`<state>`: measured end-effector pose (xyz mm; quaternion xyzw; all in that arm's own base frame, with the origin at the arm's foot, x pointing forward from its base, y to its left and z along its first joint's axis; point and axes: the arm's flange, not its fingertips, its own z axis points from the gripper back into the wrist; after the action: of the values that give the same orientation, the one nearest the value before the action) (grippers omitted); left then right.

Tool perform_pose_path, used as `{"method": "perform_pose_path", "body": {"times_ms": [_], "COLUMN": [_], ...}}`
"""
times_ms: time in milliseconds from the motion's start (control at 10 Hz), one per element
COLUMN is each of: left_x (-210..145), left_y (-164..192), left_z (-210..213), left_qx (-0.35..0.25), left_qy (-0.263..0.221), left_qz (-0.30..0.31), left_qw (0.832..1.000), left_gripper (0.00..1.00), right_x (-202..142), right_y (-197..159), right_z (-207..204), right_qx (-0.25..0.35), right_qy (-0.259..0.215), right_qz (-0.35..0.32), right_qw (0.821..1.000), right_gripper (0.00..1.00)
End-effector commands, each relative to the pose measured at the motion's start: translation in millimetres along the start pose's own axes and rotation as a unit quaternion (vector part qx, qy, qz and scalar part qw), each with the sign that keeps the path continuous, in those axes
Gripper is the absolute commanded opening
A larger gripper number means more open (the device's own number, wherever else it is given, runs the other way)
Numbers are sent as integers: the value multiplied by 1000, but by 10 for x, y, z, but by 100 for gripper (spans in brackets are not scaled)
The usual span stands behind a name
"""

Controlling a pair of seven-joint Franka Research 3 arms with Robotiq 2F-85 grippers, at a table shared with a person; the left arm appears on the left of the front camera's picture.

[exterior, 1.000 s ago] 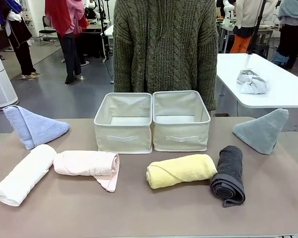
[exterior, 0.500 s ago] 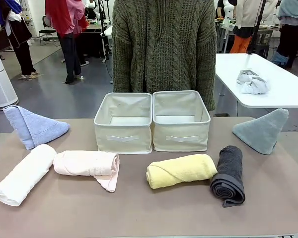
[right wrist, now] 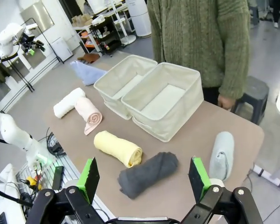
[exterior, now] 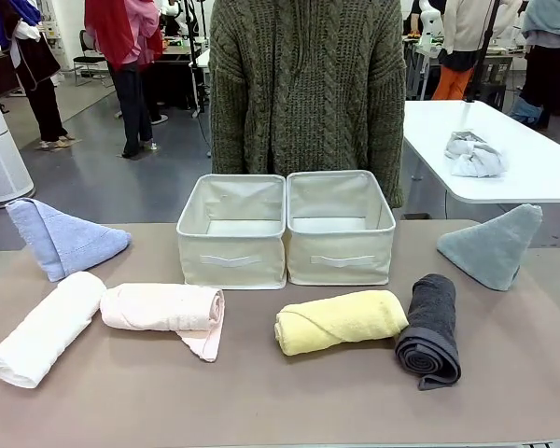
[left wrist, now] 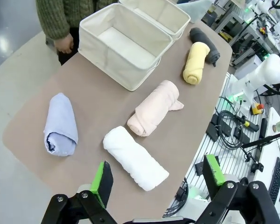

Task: Sort the towels based on their folding style.
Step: Pick up one triangle-folded towel and place it in the left Fabric basket.

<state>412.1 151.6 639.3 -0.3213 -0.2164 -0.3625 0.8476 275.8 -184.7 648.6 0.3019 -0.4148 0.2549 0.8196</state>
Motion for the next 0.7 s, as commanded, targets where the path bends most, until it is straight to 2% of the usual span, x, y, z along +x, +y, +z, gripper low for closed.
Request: {"method": "perform_pose_path", "body": {"times_ms": [0,600], "left_x": [14,14], "left_y": [-10,-10], "left_z": [7,7], "left_qx": [-1,-1], "left_qy": [-5,-5], "left_qz": [-2,-2], "left_qw": [1000,1000], "left_gripper": [100,100], "right_x": [21,21], "right_y": [0,0], "right_z": [-15,-15], "right_qx": [5,5], "right_qy": [1,1], "right_qz": [2,2], "right_qw": [1000,1000], "right_gripper": [100,100]}}
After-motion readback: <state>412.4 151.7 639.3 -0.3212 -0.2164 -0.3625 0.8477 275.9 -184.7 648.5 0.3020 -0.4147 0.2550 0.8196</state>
